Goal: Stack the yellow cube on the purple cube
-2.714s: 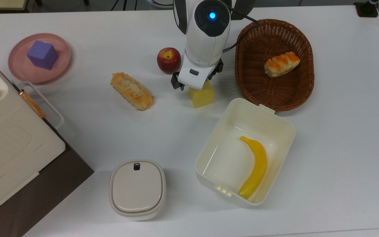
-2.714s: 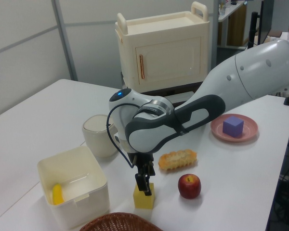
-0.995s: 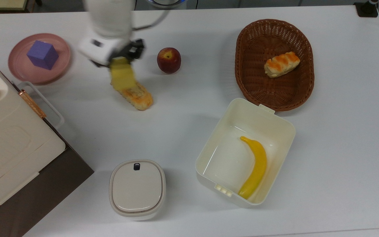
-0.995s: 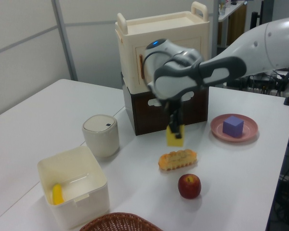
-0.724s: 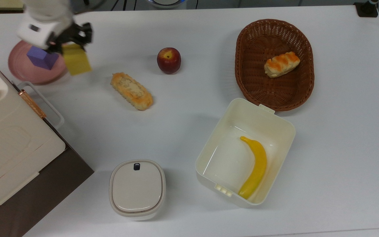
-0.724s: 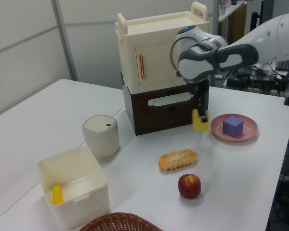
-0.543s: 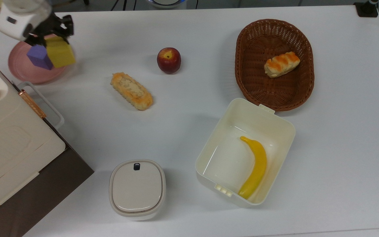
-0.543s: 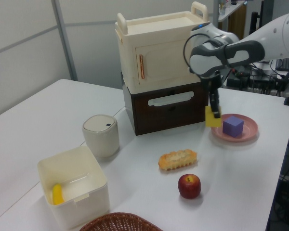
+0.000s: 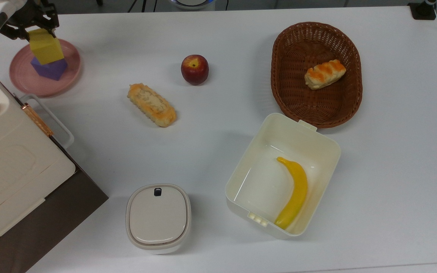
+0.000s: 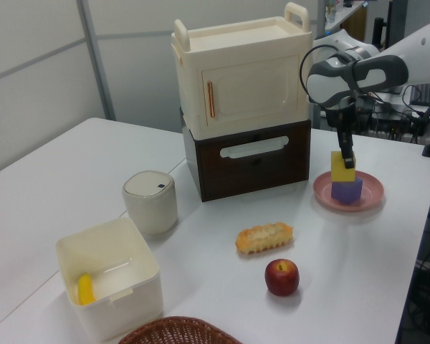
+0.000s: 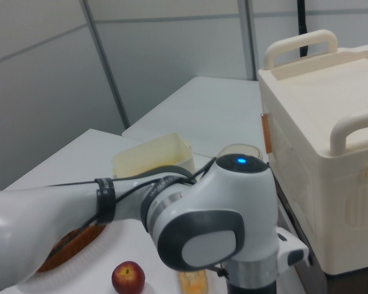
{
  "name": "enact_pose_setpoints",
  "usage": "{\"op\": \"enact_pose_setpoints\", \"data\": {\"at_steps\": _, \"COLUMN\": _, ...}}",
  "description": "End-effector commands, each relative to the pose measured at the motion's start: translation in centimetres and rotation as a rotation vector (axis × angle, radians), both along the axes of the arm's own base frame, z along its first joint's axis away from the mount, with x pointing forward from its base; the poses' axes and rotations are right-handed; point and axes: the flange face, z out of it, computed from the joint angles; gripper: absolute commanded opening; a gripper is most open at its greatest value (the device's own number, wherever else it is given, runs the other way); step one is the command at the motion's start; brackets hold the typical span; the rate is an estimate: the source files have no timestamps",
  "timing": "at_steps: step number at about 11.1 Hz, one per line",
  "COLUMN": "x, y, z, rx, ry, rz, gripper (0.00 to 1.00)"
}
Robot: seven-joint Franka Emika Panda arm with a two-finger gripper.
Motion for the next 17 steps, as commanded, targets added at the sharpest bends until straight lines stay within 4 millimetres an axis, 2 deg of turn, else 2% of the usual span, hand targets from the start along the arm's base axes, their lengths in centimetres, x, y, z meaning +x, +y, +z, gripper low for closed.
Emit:
{"op": "enact_pose_setpoints", "data": {"at_steps": 1, "x": 0.0, "y": -1.2, "z": -1.1, "rx": -0.024, "ry": -0.006, "rz": 0.033, "gripper": 0.58}}
{"op": "enact_pose_setpoints", "data": {"at_steps": 2, "x": -0.1, "y": -1.6, "z": -1.1, "rx": -0.034, "ry": 0.0, "rz": 0.039, "gripper": 0.61}}
{"op": "enact_pose_setpoints", "data": {"at_steps": 4, "x": -0.4, "y": -2.0, "z": -1.4, "rx": -0.04, "ry": 0.012, "rz": 0.036, "gripper": 0.75}}
{"op": "enact_pose_setpoints", "data": {"at_steps": 6, "x": -0.5, "y": -2.2, "z": -1.3, "rx": -0.043, "ry": 0.014, "rz": 0.034, "gripper": 1.0}}
{"op": "enact_pose_setpoints", "data": {"at_steps": 8, "x": -0.6, "y": -2.2, "z": -0.3, "rx": -0.051, "ry": 0.005, "rz": 0.03, "gripper": 1.0}}
{"op": "enact_pose_setpoints", "data": {"at_steps": 9, "x": -0.4, "y": -2.4, "z": 1.9, "rx": -0.073, "ry": -0.025, "rz": 0.014, "gripper": 1.0}}
{"op": "enact_pose_setpoints", "data": {"at_steps": 10, "x": -0.2, "y": -1.6, "z": 3.1, "rx": -0.074, "ry": -0.03, "rz": 0.005, "gripper": 1.0}}
{"op": "enact_pose_setpoints", "data": {"at_steps": 11, "x": 0.3, "y": -0.1, "z": 4.7, "rx": -0.081, "ry": -0.046, "rz": -0.021, "gripper": 1.0}}
{"op": "enact_pose_setpoints", "data": {"at_steps": 15, "x": 4.3, "y": 10.7, "z": 9.1, "rx": -0.114, "ry": -0.103, "rz": -0.128, "gripper": 1.0}}
{"op": "enact_pose_setpoints", "data": {"at_steps": 17, "x": 6.0, "y": 16.4, "z": 11.7, "rx": -0.06, "ry": -0.146, "rz": -0.207, "gripper": 1.0}}
